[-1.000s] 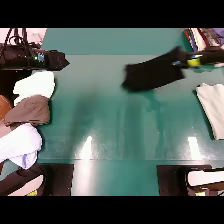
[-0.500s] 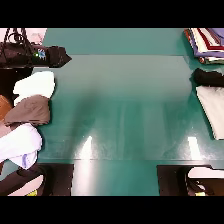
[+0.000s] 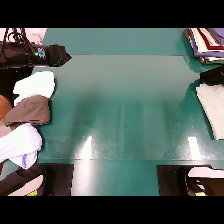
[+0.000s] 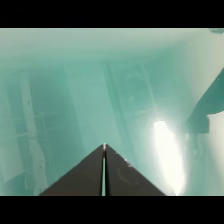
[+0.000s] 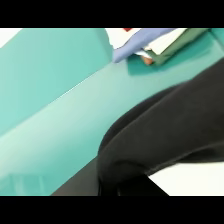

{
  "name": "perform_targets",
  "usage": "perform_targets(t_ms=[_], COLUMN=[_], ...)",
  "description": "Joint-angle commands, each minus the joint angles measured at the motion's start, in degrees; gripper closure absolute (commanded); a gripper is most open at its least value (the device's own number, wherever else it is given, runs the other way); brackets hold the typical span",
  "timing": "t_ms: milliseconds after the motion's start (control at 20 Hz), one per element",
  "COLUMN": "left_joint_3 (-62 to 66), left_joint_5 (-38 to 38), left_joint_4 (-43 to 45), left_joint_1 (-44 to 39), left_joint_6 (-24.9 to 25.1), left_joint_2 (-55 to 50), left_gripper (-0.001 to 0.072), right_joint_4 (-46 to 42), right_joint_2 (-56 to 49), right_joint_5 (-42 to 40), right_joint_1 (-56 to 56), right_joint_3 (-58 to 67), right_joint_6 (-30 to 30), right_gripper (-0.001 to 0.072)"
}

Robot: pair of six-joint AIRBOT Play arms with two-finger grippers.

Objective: Fold the shirts.

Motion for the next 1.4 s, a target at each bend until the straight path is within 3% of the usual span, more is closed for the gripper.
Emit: perform_targets(t_ms=[0, 450, 500, 550, 600, 750, 900, 1050, 1300, 1350], left_joint_3=[0.0, 0.0, 0.0, 0.0, 0.0, 0.0, 0.0, 0.0, 0.0, 0.0], left_joint_5=[-0.9, -1.8, -1.8, -1.8, -1.9, -2.3, -2.3, -2.8, -2.7, -2.1], left_joint_4=[0.0, 0.0, 0.0, 0.0, 0.0, 0.0, 0.0, 0.0, 0.0, 0.0], left_joint_1=[0.0, 0.0, 0.0, 0.0, 0.0, 0.0, 0.0, 0.0, 0.0, 0.0], left_joint_6=[0.2, 2.1, 2.1, 2.1, 2.1, 2.1, 2.1, 2.0, 2.0, 2.0], left_joint_2=[0.0, 0.0, 0.0, 0.0, 0.0, 0.0, 0.0, 0.0, 0.0, 0.0], left_gripper=[0.0686, 0.0686, 0.0686, 0.0686, 0.0686, 0.0686, 0.0685, 0.0685, 0.0685, 0.0686], right_joint_4=[0.3, -20.2, -22.2, -23.4, -23.2, -22.7, -15.1, -7.9, -7.3, -7.5], right_joint_2=[0.6, 15.9, 17.4, 18.7, 19.8, 23.1, 26.1, 28.8, 30.9, 30.9], right_joint_5=[7.3, 11.6, 12.1, 12.4, 13.0, 12.7, 9.5, 6.5, 1.3, -0.1], right_joint_1=[-1.1, -9.2, -10.8, -12.3, -14.1, -16.8, -13.7, -3.8, 21.0, 25.8], right_joint_3=[1.5, -24.3, -27.8, -30.9, -33.8, -37.7, -37.7, -37.7, -37.7, -37.7], right_joint_6=[0.8, 2.8, 2.8, 2.8, 3.4, 4.5, 4.4, 4.4, 4.3, 4.3], right_gripper=[0.0698, 0.0684, 0.0480, 0.0205, 0.0074, 0.0076, 0.0079, 0.0085, 0.0086, 0.0118])
